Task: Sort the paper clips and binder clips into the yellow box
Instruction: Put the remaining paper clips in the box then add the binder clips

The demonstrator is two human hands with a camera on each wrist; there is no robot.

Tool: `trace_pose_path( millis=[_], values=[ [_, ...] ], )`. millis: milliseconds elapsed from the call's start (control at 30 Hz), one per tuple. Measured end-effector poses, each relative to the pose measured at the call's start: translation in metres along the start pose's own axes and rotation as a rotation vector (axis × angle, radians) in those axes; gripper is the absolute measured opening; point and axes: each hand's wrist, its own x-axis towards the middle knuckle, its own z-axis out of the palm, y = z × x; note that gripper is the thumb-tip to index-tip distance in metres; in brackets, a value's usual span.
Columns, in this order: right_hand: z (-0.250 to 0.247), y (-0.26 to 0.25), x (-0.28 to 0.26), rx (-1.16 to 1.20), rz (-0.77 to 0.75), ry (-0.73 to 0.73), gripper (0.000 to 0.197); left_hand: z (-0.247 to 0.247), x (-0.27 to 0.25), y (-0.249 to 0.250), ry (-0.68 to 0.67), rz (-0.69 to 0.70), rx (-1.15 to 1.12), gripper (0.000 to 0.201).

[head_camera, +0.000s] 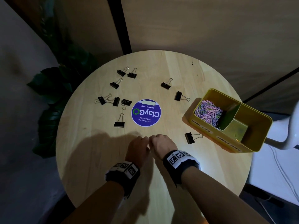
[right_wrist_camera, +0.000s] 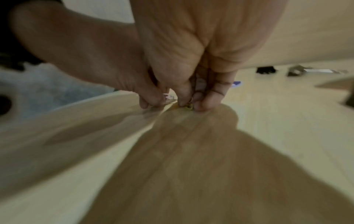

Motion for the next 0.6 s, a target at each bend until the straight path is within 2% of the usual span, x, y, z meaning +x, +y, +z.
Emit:
trace_pose_path(
  millis=[33, 100, 167, 200, 233, 333, 400, 467, 600],
  values=[
    [-0.001, 0.003, -0.004, 0.078, 0.055, 0.03, 0.019, -0.004, 0.001, -0.001, -0.004, -0.036, -0.055, 0.005],
    [-0.006, 0.01, -0.014, 0.304, 0.162, 0.089, 0.02, -0.011, 0.006, 0.001, 0.012, -0.124, -0.224, 0.025],
    [-0.021, 0.018, -0.026, 0.495, 0.226, 0.189, 0.021, -0.018, 0.016, 0.007, 0.125, -0.127, -0.351, 0.032],
    [-0.032, 0.022, -0.033, 0.532, 0.234, 0.26, 0.02, -0.019, 0.023, 0.012, 0.174, -0.117, -0.402, 0.028],
    [-0.044, 0.028, -0.039, 0.542, 0.229, 0.337, 0.02, -0.023, 0.031, 0.021, 0.166, -0.124, -0.471, 0.023],
    [-0.089, 0.053, -0.061, 0.535, 0.25, 0.572, 0.021, -0.036, 0.058, 0.065, 0.052, -0.093, -0.696, 0.02],
    [-0.113, 0.078, -0.071, 0.489, 0.33, 0.686, 0.021, -0.046, 0.073, 0.103, 0.043, -0.015, -0.717, 0.025],
    [-0.129, 0.104, -0.076, 0.384, 0.424, 0.684, 0.024, -0.053, 0.082, 0.144, 0.044, 0.073, -0.673, 0.021],
    [-0.14, 0.134, -0.075, 0.247, 0.569, 0.537, 0.028, -0.046, 0.101, 0.192, -0.013, 0.154, -0.475, 0.016]
  ],
)
